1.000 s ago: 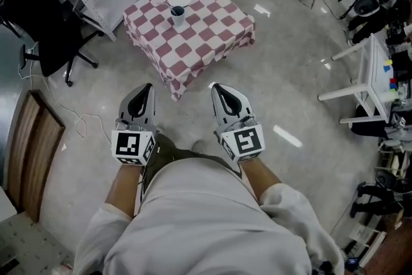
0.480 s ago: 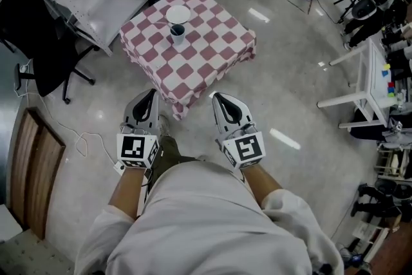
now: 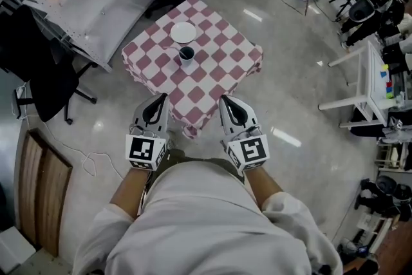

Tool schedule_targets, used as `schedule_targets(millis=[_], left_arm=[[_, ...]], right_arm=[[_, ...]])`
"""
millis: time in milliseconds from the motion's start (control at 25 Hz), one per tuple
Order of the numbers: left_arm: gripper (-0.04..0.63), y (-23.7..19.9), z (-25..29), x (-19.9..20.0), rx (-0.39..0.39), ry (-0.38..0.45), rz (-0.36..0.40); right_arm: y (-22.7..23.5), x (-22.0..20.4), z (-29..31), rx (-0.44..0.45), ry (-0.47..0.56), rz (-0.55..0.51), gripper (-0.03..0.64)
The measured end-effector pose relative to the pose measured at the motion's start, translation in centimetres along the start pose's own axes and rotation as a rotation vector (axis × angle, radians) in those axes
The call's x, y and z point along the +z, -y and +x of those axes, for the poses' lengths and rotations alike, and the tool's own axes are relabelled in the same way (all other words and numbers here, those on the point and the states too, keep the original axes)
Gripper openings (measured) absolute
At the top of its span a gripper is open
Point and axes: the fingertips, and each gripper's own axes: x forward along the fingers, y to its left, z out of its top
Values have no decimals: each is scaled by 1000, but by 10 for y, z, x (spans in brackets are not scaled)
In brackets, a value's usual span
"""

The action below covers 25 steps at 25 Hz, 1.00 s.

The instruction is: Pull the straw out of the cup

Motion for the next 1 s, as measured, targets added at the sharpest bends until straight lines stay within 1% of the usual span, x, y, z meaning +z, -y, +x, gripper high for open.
schedule_targets(millis=[120,280,480,600,720,960,1000], left_arm=[[5,-16,12,0,-28,-6,2],[5,-32,29,-1,-25,-22,-13],[5,-37,50,-3,1,-21,-8],[5,-36,58,-9,32,-31,-21],[6,-33,67,-11,40,-39,-29],[105,-32,82,-14,36,-63,-44],[110,-34,84,-15,35,-66,-47]], right_arm=[[2,5,20,-22,0,5,3],[8,7,42,-20,-11,9,3],[22,5,60,26,-16,3,3],[35,4,63,60,-24,-11,3],[49,8,65,74,-24,-14,3],[66,7,68,84,-34,-5,3],[68,6,69,84,-36,-3,3]])
